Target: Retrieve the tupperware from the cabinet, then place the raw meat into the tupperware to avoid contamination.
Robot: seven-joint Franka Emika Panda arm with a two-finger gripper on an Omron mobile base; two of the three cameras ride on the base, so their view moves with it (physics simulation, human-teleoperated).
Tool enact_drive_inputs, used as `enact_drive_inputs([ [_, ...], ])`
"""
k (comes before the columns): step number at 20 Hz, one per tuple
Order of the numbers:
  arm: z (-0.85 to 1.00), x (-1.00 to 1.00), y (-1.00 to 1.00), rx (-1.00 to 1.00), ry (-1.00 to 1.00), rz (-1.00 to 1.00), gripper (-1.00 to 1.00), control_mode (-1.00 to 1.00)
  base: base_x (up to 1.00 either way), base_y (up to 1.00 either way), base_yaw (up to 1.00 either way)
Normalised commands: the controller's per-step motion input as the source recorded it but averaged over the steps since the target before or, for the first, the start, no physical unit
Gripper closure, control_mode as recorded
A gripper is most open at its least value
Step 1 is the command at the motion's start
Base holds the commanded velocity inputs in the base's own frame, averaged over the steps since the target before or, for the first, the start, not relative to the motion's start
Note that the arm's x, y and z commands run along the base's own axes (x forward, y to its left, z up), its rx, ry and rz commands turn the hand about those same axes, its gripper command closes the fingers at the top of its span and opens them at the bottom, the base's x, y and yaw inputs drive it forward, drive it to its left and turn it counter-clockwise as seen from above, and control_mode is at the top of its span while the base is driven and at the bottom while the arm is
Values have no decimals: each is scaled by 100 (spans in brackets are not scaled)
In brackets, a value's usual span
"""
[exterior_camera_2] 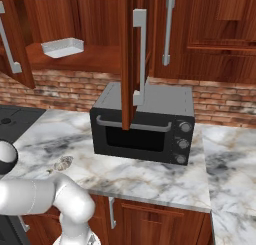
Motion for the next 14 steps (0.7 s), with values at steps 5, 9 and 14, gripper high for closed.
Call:
enact_drive_inputs([
  [5,4,-50,-78,27,9,-8,-100,-100,0,0,0],
  [9,0,-53,-77,33,16,-7,-100,-100,0,0,0],
  [14,2,-50,-72,42,7,-1,-100,-100,0,0,0],
])
